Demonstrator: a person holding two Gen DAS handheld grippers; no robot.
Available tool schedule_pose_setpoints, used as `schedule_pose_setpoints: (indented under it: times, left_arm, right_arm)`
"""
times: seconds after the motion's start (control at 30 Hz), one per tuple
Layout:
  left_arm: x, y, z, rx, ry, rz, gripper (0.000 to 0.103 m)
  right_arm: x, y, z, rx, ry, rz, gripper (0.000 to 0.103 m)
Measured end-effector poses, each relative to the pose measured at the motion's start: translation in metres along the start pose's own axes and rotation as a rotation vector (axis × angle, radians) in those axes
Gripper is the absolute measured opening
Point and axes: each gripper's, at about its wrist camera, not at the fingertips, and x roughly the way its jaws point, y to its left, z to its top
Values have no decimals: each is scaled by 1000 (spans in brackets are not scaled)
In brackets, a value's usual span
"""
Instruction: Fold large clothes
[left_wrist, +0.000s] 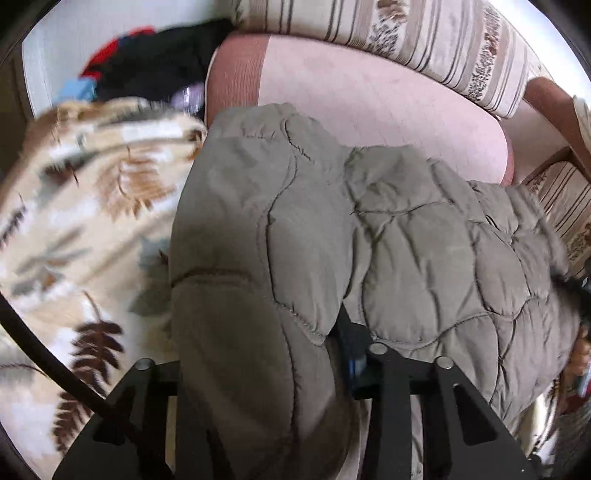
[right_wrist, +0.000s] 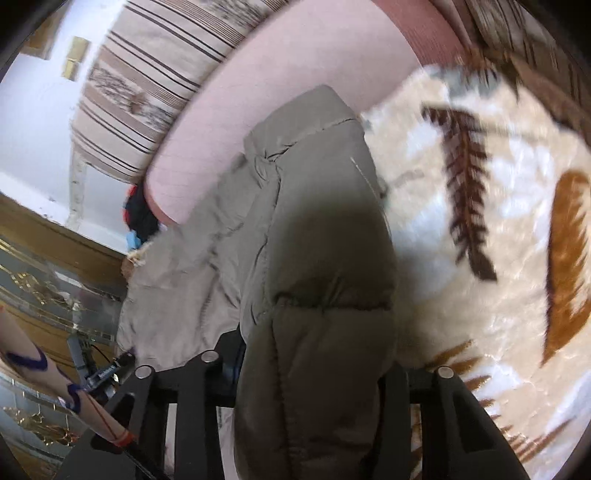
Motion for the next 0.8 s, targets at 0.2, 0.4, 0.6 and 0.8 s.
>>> schedule_pose_setpoints:
  times: [0.2,0.4,0.6,0.8]
  left_arm:
    - [-19,-30,23,102,-92,86,27]
    - [11,-34,16,127,-62,153,38]
    - [18,-39,12,163,-76,218,46]
    - [-5,-28,12,107,-83,205,49]
  right_arm:
    - [-11,20,16,-44,-63,11,42]
    - [16,-31,4,41,-13,-83,43]
    - [20,-56,-4,123,-29,-128,67]
    - [-18,-13,-2,5,-150,-383,79]
